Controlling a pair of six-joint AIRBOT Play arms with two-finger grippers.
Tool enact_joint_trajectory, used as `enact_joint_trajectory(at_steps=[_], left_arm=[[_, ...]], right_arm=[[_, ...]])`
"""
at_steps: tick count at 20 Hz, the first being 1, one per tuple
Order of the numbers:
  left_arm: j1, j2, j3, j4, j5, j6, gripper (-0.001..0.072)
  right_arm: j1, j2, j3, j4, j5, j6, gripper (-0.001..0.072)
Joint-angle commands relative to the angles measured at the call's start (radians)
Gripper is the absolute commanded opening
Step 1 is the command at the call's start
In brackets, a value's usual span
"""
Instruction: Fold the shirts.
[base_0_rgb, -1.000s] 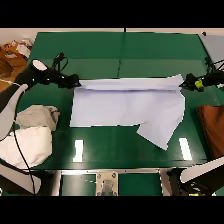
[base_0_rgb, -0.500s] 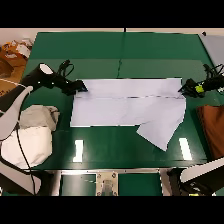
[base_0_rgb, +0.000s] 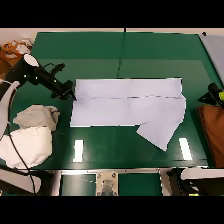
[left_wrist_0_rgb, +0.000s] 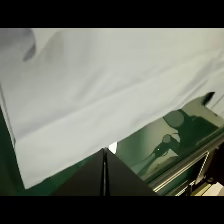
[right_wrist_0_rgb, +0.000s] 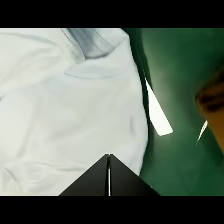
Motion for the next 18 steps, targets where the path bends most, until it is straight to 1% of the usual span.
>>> enact_joint_trajectory(at_steps=[1, 2, 3, 4, 5, 6, 7, 8, 9, 10, 12, 14, 16, 18], left_arm=[[-0.051, 0.188, -0.195, 0.081, 0.063, -0.004, 0.0023], [-0.071, 0.274, -0.282, 0.103, 0.116, -0.005, 0.0023], [-0.086, 0.372, -0.38, 0.098, 0.184, -0.008, 0.0023], [-0.099, 0.46, -0.468, 0.093, 0.252, -0.028, 0.0024], [-0.109, 0.546, -0.552, 0.093, 0.323, -0.061, 0.0025], [-0.113, 0.612, -0.619, 0.086, 0.375, -0.091, 0.0028], [-0.113, 0.665, -0.678, 0.078, 0.411, -0.122, 0.0193], [-0.113, 0.694, -0.722, 0.065, 0.44, -0.162, 0.0548], [-0.113, 0.708, -0.764, 0.04, 0.47, -0.18, 0.0654], [-0.113, 0.709, -0.798, 0.013, 0.492, -0.18, 0.0656], [-0.113, 0.708, -0.866, -0.051, 0.558, -0.18, 0.0656], [-0.117, 0.708, -0.93, -0.119, 0.626, -0.18, 0.0655], [-0.189, 0.708, -0.992, -0.167, 0.733, -0.201, 0.0655], [-0.323, 0.697, -1.037, -0.184, 0.911, -0.279, 0.0655]], right_arm=[[-0.045, 0.243, -0.291, -0.06, -0.071, 0.06, 0.0026], [-0.056, 0.315, -0.383, -0.064, -0.084, 0.08, 0.0026], [-0.061, 0.381, -0.475, -0.063, -0.093, 0.093, 0.0047], [-0.061, 0.425, -0.55, -0.063, -0.095, 0.103, 0.0215], [-0.06, 0.45, -0.621, -0.062, -0.1, 0.116, 0.0415], [-0.058, 0.456, -0.68, -0.061, -0.108, 0.116, 0.0547], [-0.056, 0.454, -0.737, -0.059, -0.142, 0.115, 0.0547], [-0.056, 0.454, -0.785, -0.045, -0.191, 0.11, 0.0547], [-0.052, 0.454, -0.826, -0.015, -0.249, 0.093, 0.0547], [-0.043, 0.447, -0.859, 0.027, -0.309, 0.065, 0.0547], [-0.014, 0.424, -0.896, 0.113, -0.38, 0.023, 0.0546], [0.042, 0.381, -0.898, 0.159, -0.43, 0.016, 0.0546], [0.092, 0.345, -0.897, 0.182, -0.443, 0.014, 0.0546], [0.132, 0.338, -0.897, 0.182, -0.443, 0.009, 0.0546]])
